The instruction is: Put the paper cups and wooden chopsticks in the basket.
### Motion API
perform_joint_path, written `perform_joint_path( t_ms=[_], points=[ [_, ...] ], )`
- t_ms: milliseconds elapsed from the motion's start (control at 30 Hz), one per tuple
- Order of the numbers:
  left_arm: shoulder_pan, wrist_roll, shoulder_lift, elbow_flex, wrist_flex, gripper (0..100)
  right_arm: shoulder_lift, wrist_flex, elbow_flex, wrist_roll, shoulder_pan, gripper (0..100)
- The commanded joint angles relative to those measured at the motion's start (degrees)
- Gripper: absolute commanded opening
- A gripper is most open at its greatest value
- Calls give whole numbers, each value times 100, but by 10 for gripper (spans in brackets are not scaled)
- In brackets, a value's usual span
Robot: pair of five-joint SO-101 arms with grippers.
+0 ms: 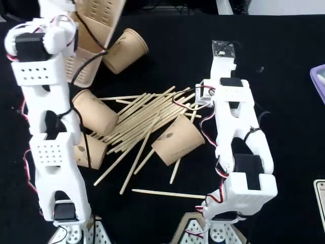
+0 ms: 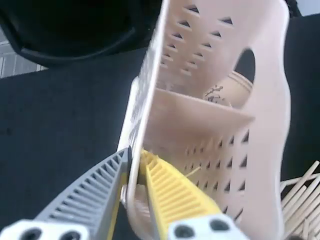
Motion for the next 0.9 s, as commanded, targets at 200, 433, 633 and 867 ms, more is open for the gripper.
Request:
perform_joint_path(
  t_ms=[200, 433, 633, 867],
  points=[
    [-347, 492, -281, -374, -1451, 30, -92, -53, -13, -9, -62, 141],
    [-338, 993, 396, 40, -2418, 30, -84, -62, -13, -9, -62, 141],
    [101, 958, 1424, 57, -2734, 30, -84, -62, -13, -9, -53, 141],
    [637, 949, 1626, -409, -1952, 30, -92, -88, -22, -9, -53, 141]
  ],
)
